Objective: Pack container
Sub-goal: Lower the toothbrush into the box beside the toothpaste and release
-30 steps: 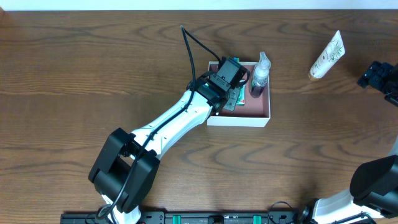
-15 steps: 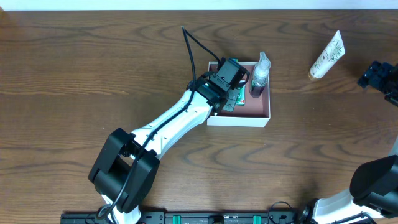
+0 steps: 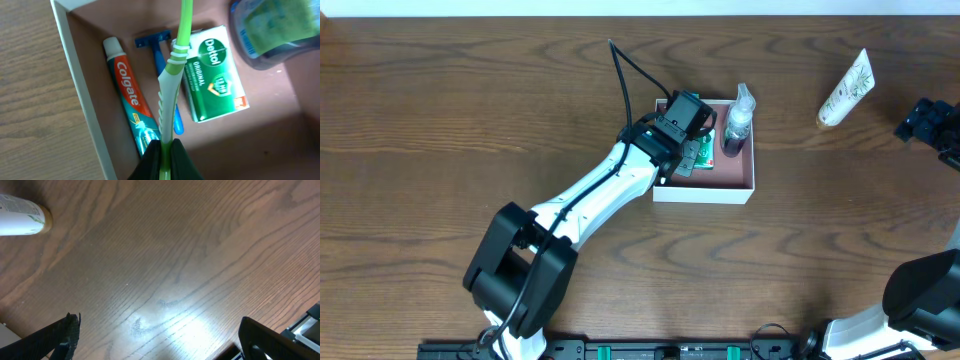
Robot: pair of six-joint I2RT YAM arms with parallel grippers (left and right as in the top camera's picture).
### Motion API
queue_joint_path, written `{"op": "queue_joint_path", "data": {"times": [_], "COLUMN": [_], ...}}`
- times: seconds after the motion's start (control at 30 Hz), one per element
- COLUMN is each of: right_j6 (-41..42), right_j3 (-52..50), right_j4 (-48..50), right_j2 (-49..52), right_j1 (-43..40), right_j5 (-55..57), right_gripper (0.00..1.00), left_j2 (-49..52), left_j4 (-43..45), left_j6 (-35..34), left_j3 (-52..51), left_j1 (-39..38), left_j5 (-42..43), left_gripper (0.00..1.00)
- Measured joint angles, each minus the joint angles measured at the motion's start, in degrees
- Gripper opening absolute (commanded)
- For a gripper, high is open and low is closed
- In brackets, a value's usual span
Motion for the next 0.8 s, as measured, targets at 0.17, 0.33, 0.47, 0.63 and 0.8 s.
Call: {"op": "queue_joint_path", "data": {"times": [0.17, 0.33, 0.47, 0.63, 0.8], "right_j6": [0.0, 0.0, 0.0, 0.0, 0.0], "right_j3": [0.0, 0.0, 0.0, 0.0, 0.0], "right_j4": [0.0, 0.0, 0.0, 0.0, 0.0], "right_j2": [0.0, 0.0, 0.0, 0.0, 0.0], "right_j1": [0.0, 0.0, 0.0, 0.0, 0.0], "right_j5": [-0.02, 0.0, 0.0, 0.0, 0.0], "right_gripper": [0.99, 0.99, 0.99, 0.99, 0.99], "left_j2": [2.19, 2.54, 2.54, 2.54, 2.54], "left_j4": [0.02, 0.13, 0.17, 0.26, 0.26], "left_j6": [-0.33, -0.63, -0.92, -0.96, -0.94], "left_j3": [0.0, 0.0, 0.0, 0.0, 0.0], "left_j1": [0.11, 0.11, 0.11, 0.11, 0.11], "left_j5": [0.0, 0.0, -0.02, 0.0, 0.0], "left_gripper": [0.06, 0.08, 0.13, 0.13, 0.13]}}
